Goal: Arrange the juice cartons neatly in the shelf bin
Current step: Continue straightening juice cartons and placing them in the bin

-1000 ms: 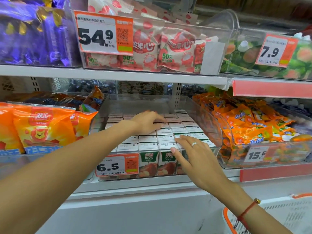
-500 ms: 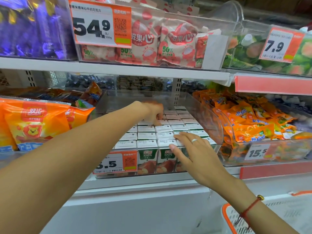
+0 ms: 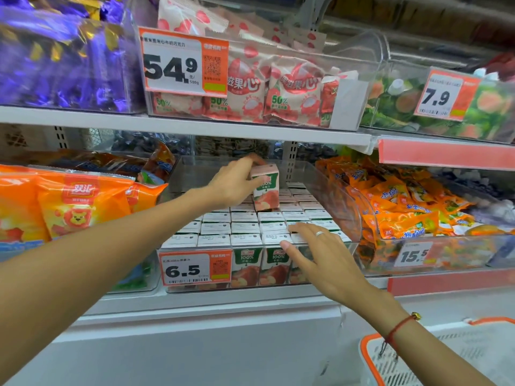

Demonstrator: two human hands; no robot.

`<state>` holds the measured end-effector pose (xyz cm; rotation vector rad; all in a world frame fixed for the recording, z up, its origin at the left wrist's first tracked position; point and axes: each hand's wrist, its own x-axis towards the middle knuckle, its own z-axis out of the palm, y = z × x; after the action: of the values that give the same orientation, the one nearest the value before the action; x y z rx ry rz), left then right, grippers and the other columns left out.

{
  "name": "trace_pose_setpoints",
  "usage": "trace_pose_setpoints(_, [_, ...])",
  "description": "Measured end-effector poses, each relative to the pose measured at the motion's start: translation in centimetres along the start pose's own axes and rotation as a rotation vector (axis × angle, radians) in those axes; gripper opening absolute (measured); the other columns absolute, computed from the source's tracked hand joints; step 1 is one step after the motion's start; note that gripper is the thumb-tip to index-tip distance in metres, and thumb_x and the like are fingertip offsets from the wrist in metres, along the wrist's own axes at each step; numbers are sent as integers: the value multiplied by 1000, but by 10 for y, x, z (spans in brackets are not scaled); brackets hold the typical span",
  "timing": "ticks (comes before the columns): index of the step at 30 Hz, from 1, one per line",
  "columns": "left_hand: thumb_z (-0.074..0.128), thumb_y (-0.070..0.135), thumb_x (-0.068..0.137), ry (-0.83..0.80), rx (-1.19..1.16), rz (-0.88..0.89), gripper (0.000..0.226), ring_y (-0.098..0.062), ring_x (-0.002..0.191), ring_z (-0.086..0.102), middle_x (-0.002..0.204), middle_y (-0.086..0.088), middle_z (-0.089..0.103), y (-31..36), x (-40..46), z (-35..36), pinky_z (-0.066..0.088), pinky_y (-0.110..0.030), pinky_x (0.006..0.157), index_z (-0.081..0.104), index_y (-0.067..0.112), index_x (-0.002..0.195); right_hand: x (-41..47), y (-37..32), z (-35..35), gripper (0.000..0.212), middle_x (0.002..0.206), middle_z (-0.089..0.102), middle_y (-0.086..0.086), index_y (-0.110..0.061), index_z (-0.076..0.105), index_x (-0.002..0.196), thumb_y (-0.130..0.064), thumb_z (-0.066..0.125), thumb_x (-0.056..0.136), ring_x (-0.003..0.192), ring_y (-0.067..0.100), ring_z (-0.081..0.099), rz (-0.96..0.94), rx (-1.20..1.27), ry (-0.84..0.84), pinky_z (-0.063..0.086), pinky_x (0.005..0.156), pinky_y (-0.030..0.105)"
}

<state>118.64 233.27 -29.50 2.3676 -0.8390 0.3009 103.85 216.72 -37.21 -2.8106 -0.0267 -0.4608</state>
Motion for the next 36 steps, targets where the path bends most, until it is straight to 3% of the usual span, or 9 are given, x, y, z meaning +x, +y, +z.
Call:
trace_pose_setpoints(5, [55,36,97,175,-304,8,33,-17,102,61,116,3,63,20,-73,-18,50,-42,89,52,22,127,-8,-23,-25,45,142,48,-11,-27,45,140,-45,43,99,131,7,42,92,369,129,36,106,25])
trace_pose_setpoints(7, [57,35,96,151,-405,-38,31,-1,100,59,111,10,62,27,-104,-22,51,-21,86,55,22,124,-16,-40,-34,36,131,52,-20,-32,50,134,-42,43,100,113,-12,47,113,543,90,38,90,6])
trace_pose_setpoints(9, [59,30,95,117,-548,-113,23,14,89,57,106,17,59,32,-132,-22,46,-4,70,57,23,117,-28,-54,-35,25,118,55,-28,-41,55,121,-43,43,99,96,-23,50,139,686,-47,40,74,0])
trace_pose_setpoints(13, [61,28,92,43,-798,-314,20,-4,98,62,111,6,64,33,-174,-13,51,-9,64,59,27,112,-56,-73,-18,22,107,71,-17,-31,64,114,-37,50,98,98,-9,63,166,890,-250,47,84,8])
trace_pose_setpoints(17, [64,34,89,17,-927,-436,36,-4,87,70,114,4,68,30,-191,-6,54,-12,66,57,25,123,-70,-79,-11,26,99,73,-20,-26,65,117,-36,54,96,96,-3,67,195,956,-230,51,82,15])
trace_pose_setpoints(20, [69,41,82,-12,-976,-506,47,-7,99,68,118,6,66,27,-193,-2,55,-18,77,56,23,123,-72,-81,-8,25,100,74,-14,-25,66,114,-38,56,95,97,1,68,240,1004,-216,53,84,19])
trace_pose_setpoints(27, [71,45,76,-63,-923,-474,38,-11,111,63,113,6,70,16,-200,-1,53,-40,96,66,31,112,-67,-81,-4,33,115,68,-7,-39,59,116,-57,50,90,107,10,65,267,979,-136,53,95,34])
trace_pose_setpoints(30, [70,47,72,-36,-910,-469,37,-10,109,63,110,8,70,16,-201,0,54,-38,95,66,34,106,-65,-83,-4,39,117,67,-8,-41,58,118,-61,49,86,107,9,65,238,947,-149,53,96,33])
trace_pose_setpoints(36, [69,30,86,11,-954,-487,34,-10,100,68,113,2,68,8,-200,0,58,-23,78,63,21,119,-62,-85,-3,31,112,69,-11,-46,56,122,-36,60,93,103,4,66,200,1021,-276,53,88,25])
